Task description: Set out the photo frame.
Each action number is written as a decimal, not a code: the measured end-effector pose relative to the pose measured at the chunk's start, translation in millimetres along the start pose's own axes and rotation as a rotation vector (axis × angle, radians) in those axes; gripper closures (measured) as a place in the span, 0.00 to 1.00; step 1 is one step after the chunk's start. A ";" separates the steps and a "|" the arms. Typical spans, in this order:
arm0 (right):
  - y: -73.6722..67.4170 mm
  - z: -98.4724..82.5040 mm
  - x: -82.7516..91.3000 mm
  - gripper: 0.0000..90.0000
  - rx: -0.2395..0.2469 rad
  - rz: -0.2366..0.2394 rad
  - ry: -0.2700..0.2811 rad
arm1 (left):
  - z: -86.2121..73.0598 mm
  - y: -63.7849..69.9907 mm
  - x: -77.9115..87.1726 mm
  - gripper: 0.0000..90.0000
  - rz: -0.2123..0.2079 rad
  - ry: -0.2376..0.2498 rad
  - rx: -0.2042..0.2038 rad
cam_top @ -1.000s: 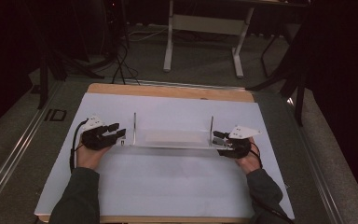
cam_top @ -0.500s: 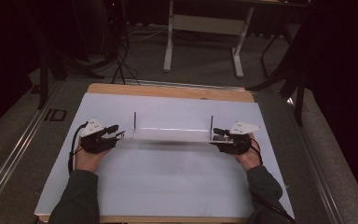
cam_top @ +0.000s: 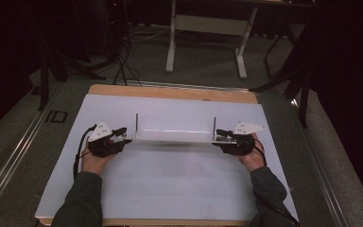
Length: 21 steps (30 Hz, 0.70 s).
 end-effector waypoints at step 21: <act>8.8 3.6 -1.8 0.54 -0.043 0.015 0.029 | 14.6 1.9 -9.3 0.57 0.009 0.004 -0.022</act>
Point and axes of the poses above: each handheld gripper's, and its own axes: x roughly backward along the jaws, z roughly out of its top, y roughly to its right, the point moved 1 cm from there along -x, roughly forward along the jaws, and after that the axes turned 4 degrees about z, right-handed, at the moved point
